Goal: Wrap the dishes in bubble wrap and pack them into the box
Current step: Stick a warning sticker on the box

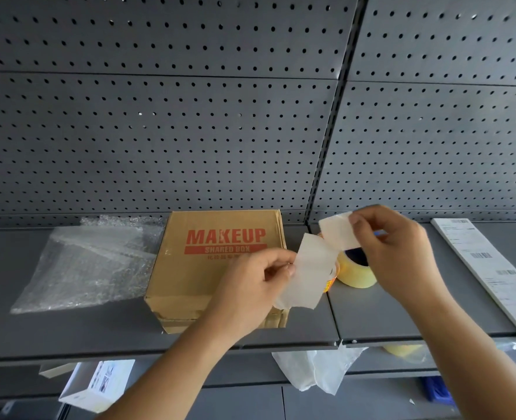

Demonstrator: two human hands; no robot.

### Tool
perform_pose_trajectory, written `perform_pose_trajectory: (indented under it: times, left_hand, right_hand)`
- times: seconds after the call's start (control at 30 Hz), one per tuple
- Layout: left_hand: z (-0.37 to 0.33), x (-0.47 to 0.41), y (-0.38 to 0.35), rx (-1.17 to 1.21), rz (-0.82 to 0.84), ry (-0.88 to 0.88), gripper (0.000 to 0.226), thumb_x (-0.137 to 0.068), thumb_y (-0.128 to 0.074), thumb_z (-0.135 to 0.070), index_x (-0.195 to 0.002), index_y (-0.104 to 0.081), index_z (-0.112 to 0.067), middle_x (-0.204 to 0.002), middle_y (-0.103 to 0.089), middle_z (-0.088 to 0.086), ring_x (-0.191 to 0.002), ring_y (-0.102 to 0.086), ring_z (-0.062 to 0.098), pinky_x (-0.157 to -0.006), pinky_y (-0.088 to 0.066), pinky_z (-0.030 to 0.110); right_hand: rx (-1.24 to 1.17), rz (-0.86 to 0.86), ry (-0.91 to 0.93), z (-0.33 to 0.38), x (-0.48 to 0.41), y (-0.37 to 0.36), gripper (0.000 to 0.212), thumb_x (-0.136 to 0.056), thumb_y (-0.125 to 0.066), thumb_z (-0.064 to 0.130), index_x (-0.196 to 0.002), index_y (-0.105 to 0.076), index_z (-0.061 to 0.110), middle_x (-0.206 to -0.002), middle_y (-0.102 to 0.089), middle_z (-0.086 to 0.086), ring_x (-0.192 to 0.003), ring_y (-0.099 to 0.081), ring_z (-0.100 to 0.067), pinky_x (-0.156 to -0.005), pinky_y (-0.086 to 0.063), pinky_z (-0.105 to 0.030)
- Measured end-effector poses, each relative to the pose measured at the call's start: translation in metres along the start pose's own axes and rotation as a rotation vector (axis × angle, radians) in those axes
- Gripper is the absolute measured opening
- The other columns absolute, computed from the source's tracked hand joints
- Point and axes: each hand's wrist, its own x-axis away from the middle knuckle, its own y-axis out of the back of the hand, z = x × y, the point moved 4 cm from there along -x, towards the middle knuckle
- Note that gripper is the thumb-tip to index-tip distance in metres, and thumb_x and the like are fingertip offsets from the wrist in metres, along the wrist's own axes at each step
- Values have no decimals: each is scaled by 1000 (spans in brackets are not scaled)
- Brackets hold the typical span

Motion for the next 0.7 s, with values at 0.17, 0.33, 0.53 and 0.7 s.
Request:
perform_pose_trajectory:
  times: [0.17, 0.33, 0.53, 0.7]
  left_hand:
    - [-5, 1, 2, 6, -25, 20, 19, -97, -67, -20, -114, -74, -26, -98, -72, -20, -90, -65, -7, -63, -53, 12]
    - [-7, 2, 10, 66, -152, -13, 13, -92, -71, -33, -105, -72, -30, -96, -71, -16, -93, -66, 4, -78, -54, 20]
    - [-13, 3, 16, 482, -110, 119, 35, -90, -63, -44, -93, -77, -12, -83, -75, 2, -75, -64, 11, -69, -51, 23]
    - [-9, 4, 22, 703, -116, 234, 44, -90, -66, -40, -96, -73, 3, -83, -72, 14, -74, -63, 22, -67, -52, 29]
  right_hand:
    - [5, -142, 46, 8, -8, 20, 21, -98, -61, 20, -82, -63, 32, -86, -68, 13, -79, -69, -13, -64, -49, -25]
    - [51, -201, 306, 32, 12, 9, 11, -95, -65, 7, -87, -70, 11, -87, -62, 6, -78, -63, -2, -64, -50, -15]
    - [47, -147, 499, 46, 36, -26, 17, -96, -66, 20, -87, -74, 8, -92, -67, 3, -76, -64, -7, -65, -55, -29]
    - [68, -43, 572, 49, 50, -48, 12, -92, -71, 21, -91, -77, 10, -99, -67, 2, -80, -64, -9, -72, -53, -26]
